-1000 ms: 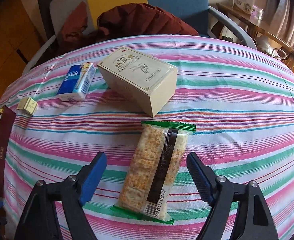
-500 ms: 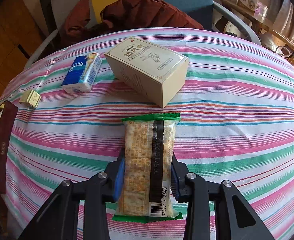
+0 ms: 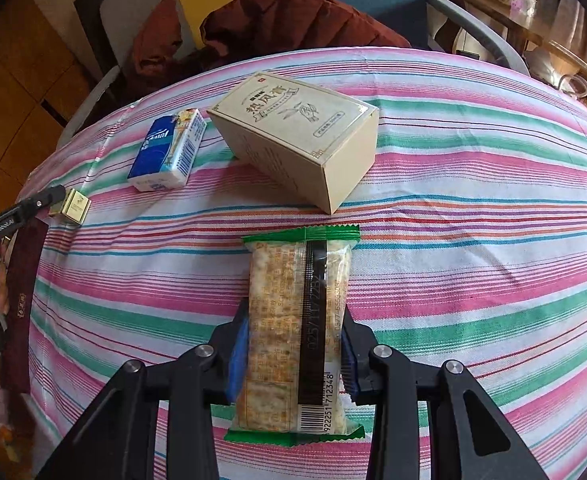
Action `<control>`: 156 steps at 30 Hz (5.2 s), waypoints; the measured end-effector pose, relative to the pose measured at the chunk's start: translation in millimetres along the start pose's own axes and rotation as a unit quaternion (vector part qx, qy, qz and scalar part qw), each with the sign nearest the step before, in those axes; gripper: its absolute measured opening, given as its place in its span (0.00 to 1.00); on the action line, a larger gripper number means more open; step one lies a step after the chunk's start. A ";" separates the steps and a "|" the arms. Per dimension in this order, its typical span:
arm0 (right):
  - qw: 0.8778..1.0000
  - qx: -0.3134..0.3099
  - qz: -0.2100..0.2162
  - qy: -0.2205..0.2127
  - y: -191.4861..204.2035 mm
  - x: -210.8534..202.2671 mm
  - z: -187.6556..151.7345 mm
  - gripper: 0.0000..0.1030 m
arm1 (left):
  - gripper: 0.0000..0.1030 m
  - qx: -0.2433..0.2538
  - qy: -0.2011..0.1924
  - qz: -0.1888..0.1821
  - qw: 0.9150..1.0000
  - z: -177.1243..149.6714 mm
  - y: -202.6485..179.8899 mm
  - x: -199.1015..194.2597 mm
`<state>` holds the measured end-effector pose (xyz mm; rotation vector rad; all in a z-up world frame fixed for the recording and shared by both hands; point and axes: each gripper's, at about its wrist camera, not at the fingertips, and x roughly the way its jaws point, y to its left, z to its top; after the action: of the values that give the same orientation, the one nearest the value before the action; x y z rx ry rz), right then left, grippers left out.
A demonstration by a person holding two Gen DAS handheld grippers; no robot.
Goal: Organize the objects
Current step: 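Grasp the small green-and-white box with the left tool while the right tool holds the cracker packet, then carry the green box into the gold tray with the left tool, then lower the cracker packet into the tray with the right tool while the left tool releases the green box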
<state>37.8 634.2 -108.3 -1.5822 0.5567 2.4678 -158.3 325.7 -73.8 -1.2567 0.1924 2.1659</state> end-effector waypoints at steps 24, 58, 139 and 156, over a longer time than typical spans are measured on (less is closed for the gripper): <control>1.000 0.004 0.006 0.003 -4.1 -3.2 2.0 0.38 | 0.66 0.130 0.033 0.012 0.991 -25.7 -66.5 21.5; 0.998 -0.054 -0.043 -0.002 33.6 1.4 -9.5 0.37 | 0.33 0.130 -0.035 0.027 0.991 -48.0 -105.5 24.4; 0.960 -0.187 0.193 -0.080 283.7 -62.7 -83.3 0.37 | 0.41 -0.275 -0.110 0.145 0.944 -240.5 217.0 -207.4; 0.928 -0.307 0.210 0.022 469.5 -13.6 -118.7 0.37 | 0.43 -0.367 -0.226 0.135 0.892 -251.4 233.7 -270.0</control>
<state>-9.7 157.6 -35.3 -1.8846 0.1224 3.1582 -12.6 -83.2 -26.9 -1.0741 -0.7557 2.8382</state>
